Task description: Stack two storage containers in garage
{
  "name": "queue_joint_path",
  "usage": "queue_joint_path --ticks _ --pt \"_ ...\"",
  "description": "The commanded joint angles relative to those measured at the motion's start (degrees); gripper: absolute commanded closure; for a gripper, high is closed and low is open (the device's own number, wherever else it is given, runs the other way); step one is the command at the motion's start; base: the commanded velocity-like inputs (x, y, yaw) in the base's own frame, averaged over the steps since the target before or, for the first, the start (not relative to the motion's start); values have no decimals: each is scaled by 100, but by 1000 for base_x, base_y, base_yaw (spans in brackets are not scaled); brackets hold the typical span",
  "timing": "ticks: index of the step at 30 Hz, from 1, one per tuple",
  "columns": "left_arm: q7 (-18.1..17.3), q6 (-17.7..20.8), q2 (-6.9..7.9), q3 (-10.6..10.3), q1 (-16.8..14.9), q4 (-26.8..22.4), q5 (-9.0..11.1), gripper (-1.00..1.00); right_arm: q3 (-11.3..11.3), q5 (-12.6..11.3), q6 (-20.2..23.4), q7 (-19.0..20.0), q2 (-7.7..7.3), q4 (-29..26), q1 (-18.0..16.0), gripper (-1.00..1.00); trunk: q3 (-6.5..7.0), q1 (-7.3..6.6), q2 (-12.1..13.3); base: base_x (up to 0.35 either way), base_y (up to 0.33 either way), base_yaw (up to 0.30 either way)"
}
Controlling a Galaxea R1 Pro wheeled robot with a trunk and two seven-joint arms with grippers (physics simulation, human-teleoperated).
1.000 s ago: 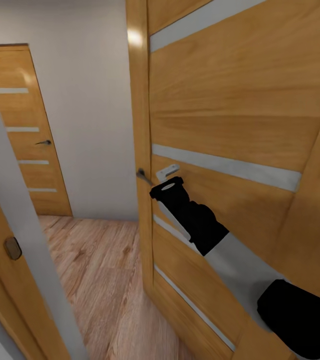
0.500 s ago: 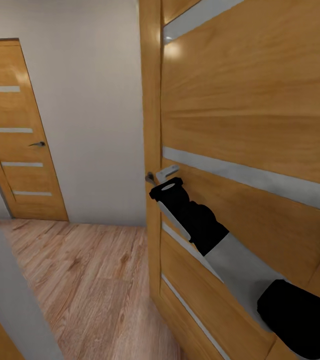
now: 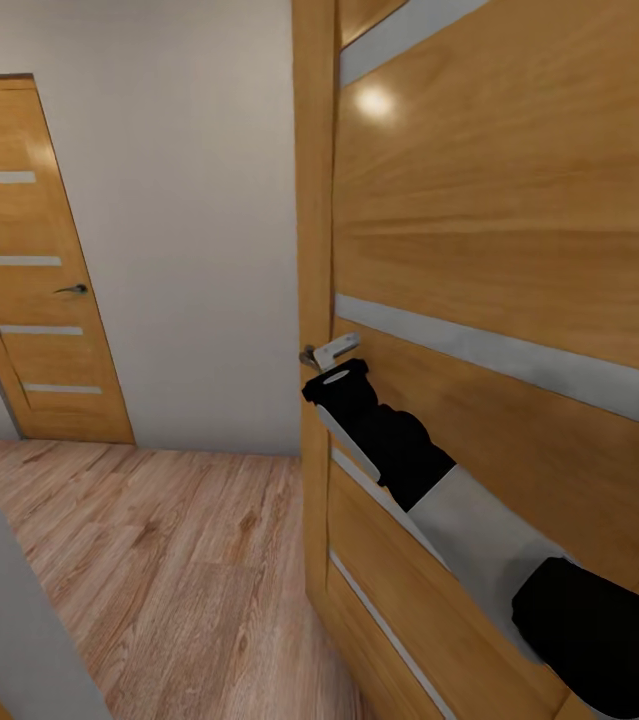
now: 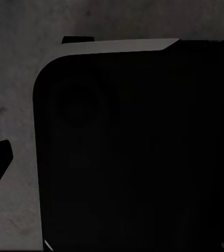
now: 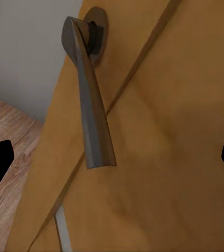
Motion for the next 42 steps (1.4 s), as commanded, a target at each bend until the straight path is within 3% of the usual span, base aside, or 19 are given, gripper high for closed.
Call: queue_joint_path --ticks 1,42 --pt "-7 -27 -1 4 0 -3 10 -100 5 32 54 -74 0 1 -6 -100 -6 0 -3 0 0 0" --pt "-16 -54 8 1 0 -3 6 -100 4 29 101 -650 0 93 -6 -100 -6 0 -3 89 0 0"
